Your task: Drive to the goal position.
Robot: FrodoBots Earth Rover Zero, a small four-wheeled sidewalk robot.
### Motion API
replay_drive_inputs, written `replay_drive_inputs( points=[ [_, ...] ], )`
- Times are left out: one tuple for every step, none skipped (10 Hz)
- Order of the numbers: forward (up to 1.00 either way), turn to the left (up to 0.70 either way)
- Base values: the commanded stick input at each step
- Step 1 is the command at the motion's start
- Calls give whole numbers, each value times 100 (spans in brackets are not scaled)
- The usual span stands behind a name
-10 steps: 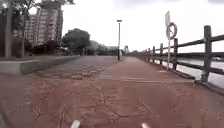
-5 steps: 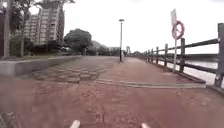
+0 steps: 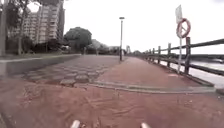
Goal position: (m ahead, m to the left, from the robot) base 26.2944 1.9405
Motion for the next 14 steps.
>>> replay_drive_inputs(
  points=[
    [70,25],
    [70,27],
    [70,27],
    [70,27],
    [70,27],
    [70,27],
    [70,5],
    [70,0],
    [70,0],
    [70,0],
    [70,0],
    [70,0],
    [70,0],
    [70,0]
  ],
)
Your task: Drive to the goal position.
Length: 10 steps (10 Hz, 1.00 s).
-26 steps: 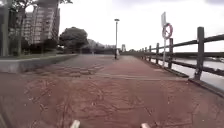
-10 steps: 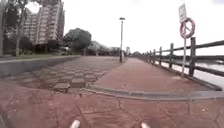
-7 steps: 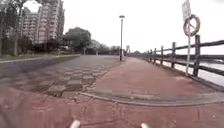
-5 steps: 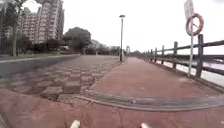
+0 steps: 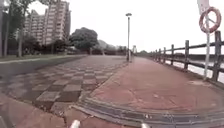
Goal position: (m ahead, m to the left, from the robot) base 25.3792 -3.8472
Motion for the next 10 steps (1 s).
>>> replay_drive_inputs(
  points=[
    [70,5],
    [70,19],
    [70,27],
    [70,27],
    [70,27],
    [70,27],
    [70,27],
    [70,27],
    [70,27],
    [70,27]
  ],
)
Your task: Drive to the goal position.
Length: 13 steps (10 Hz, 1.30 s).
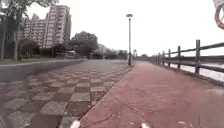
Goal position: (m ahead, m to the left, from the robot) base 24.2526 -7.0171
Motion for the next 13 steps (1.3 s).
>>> replay_drive_inputs(
  points=[
    [70,27],
    [70,20],
    [70,0],
    [70,0],
    [70,0],
    [70,0],
    [70,0],
    [70,0],
    [70,0],
    [70,0],
    [70,0],
    [70,0],
    [70,0]
  ],
)
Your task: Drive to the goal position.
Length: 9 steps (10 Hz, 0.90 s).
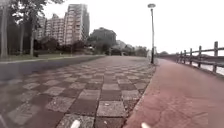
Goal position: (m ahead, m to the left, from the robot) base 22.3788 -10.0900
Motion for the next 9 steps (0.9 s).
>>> replay_drive_inputs(
  points=[
    [70,0],
    [70,0],
    [70,0],
    [70,0],
    [70,0],
    [70,23],
    [70,27],
    [70,27],
    [70,27]
  ],
)
